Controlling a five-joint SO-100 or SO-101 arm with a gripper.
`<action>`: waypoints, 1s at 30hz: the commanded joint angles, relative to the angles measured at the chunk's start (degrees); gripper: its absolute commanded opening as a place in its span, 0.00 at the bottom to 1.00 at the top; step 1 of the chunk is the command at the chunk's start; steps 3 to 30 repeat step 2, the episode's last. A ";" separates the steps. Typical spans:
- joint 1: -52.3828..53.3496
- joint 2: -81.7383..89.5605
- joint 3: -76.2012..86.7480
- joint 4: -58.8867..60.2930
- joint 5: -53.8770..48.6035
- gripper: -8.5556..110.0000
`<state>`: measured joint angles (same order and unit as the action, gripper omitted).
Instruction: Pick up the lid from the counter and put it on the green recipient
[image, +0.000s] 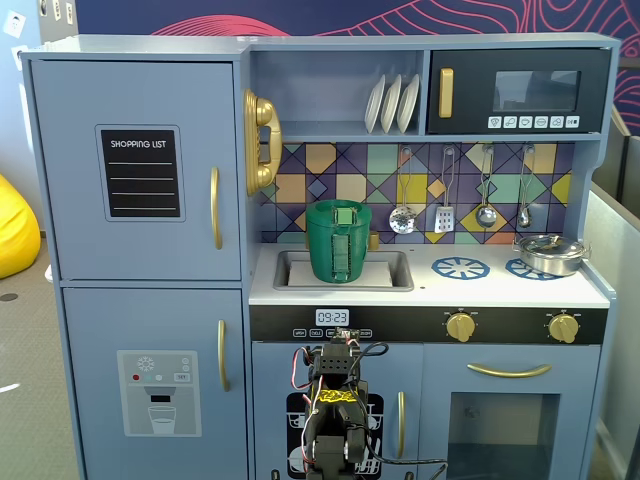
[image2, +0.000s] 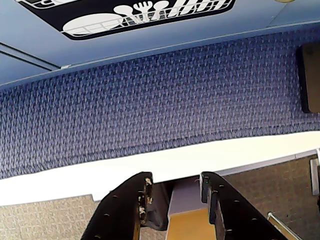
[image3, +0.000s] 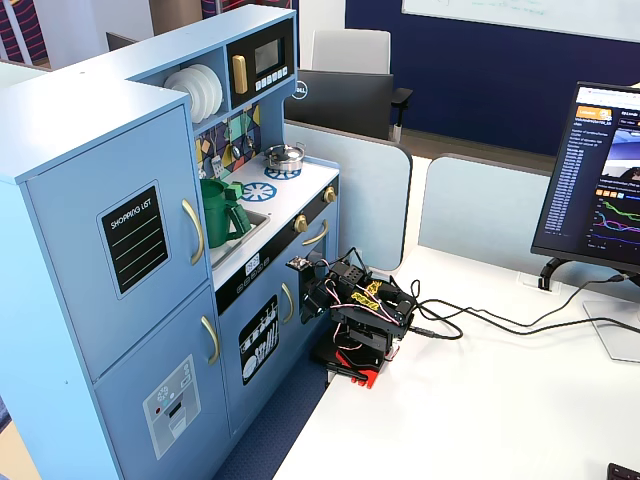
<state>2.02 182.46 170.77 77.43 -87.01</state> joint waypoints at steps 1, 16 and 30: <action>0.44 -0.35 0.88 10.37 0.53 0.09; 0.44 -0.35 0.88 10.37 0.53 0.09; 0.44 -0.35 0.88 10.37 0.53 0.09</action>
